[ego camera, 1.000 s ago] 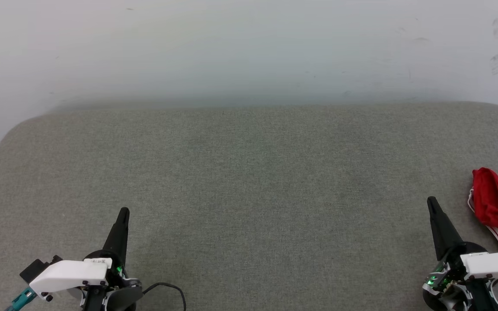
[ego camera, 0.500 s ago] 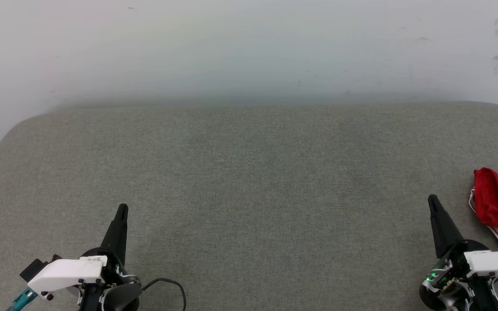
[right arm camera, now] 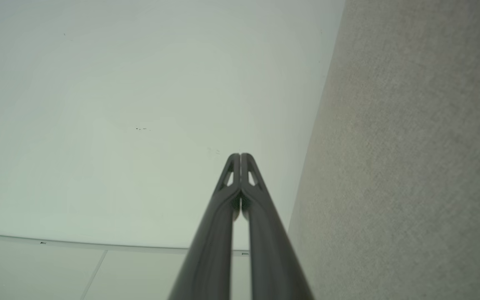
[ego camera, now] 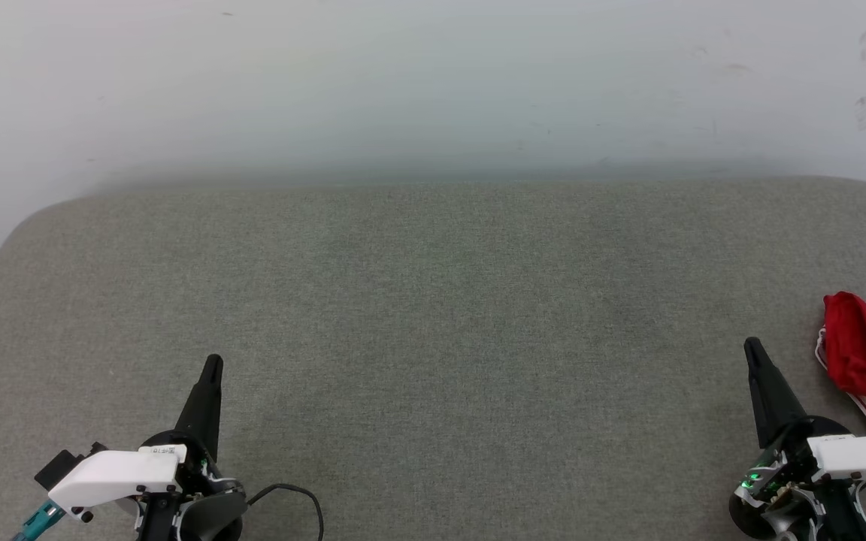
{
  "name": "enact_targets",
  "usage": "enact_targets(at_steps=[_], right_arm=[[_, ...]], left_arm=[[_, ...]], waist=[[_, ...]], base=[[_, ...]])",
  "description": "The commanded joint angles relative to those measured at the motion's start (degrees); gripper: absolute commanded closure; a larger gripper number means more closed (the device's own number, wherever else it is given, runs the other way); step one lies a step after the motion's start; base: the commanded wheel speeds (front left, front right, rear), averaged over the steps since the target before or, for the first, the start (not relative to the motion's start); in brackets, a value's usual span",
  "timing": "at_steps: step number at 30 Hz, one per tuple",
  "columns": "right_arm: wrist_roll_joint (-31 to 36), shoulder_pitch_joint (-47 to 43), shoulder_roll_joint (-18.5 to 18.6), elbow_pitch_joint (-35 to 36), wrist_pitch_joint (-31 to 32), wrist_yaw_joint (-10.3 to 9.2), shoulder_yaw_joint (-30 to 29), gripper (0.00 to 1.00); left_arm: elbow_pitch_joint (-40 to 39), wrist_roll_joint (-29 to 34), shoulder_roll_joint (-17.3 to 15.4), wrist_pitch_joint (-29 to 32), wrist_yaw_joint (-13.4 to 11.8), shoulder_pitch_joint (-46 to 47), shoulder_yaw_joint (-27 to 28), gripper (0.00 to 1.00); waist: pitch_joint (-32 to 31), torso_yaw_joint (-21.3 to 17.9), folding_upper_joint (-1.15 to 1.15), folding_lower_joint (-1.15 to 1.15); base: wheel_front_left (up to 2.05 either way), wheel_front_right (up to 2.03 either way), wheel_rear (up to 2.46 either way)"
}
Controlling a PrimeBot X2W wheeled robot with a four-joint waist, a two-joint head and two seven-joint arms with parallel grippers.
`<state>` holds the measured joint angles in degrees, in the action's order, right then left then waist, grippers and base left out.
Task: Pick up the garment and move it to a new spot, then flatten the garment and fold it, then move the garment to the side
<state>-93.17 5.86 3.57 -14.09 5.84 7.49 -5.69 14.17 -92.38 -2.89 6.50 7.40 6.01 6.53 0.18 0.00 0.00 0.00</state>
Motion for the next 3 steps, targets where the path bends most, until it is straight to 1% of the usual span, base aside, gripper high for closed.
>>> enact_targets(at_steps=[1,3], right_arm=[[0.21,0.66,-0.17,-0.09,0.07,0.00,-0.10,1.00],[0.22,0.66,-0.19,-0.09,0.09,0.00,-0.11,1.00]], left_arm=[[-0.20,-0.06,0.07,0.30,0.22,0.49,0.12,1.00],[-0.20,-0.06,0.07,0.30,0.22,0.49,0.12,1.00]], waist=[[0.00,0.00,0.00,0.00],[0.00,0.00,0.00,0.00]], base=[[0.00,0.00,0.00],[0.00,0.00,0.00]])
